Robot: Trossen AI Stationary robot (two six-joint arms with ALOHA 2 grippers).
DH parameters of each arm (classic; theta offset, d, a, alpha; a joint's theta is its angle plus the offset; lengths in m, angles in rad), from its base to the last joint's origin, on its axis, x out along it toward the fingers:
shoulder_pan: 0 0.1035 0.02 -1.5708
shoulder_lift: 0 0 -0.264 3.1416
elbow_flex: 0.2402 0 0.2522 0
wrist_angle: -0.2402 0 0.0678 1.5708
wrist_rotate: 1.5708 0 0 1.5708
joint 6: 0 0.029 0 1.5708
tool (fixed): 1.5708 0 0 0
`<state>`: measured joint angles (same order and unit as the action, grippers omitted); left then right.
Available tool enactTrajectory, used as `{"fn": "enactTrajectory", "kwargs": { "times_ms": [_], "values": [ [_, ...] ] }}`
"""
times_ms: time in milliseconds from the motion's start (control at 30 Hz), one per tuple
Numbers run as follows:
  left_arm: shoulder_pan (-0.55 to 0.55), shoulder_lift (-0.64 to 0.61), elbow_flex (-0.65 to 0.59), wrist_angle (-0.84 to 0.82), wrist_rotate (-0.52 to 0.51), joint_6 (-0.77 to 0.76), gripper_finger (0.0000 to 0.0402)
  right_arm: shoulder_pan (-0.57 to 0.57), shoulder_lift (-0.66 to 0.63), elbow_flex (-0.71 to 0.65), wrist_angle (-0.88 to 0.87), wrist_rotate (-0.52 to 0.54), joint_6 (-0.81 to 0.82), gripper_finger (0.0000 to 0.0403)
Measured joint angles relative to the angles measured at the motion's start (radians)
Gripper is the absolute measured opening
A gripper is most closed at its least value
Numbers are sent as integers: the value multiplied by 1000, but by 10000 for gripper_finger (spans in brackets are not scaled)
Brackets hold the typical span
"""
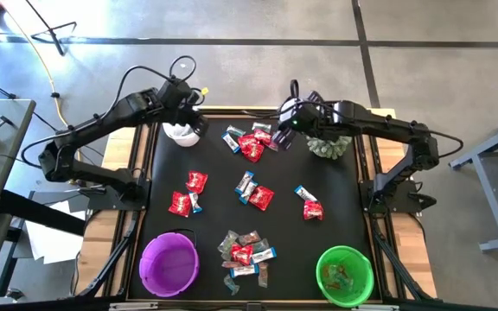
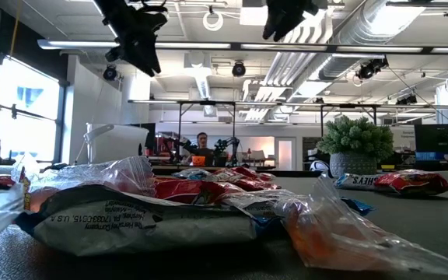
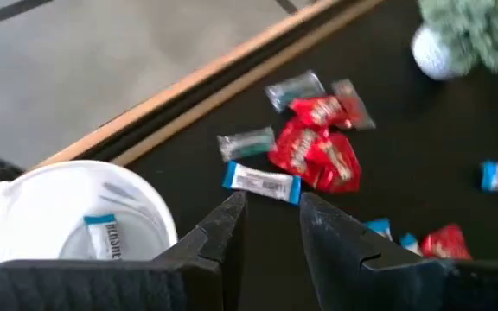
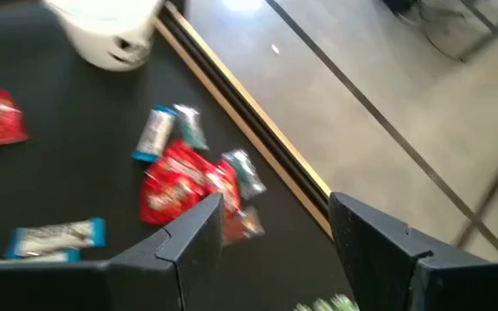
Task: Sort candy
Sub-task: Put the white chocolate into the white bucket
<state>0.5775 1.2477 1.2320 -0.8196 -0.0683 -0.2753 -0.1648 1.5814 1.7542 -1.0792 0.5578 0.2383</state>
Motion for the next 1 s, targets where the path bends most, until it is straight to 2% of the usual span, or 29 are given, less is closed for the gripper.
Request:
{"fn": "enactTrajectory", "kwargs": {
  "times_ms": [233,367,533,767,1000],
  "values": [
    [-10,85,0,-2,321,138,94,-47,0,-1,-217,10,105,206],
    [-9,180,0,-52,433,158,94,-52,0,-2,-349,4,189,206],
    [-9,313,0,-80,445,191,94,-49,1,-2,-446,-35,317,206],
    [-13,465,0,41,412,72,94,-12,1,-2,-458,-57,479,206],
    [-52,494,0,139,366,320,94,36,1,-2,-458,-53,444,206]
  ]
}}
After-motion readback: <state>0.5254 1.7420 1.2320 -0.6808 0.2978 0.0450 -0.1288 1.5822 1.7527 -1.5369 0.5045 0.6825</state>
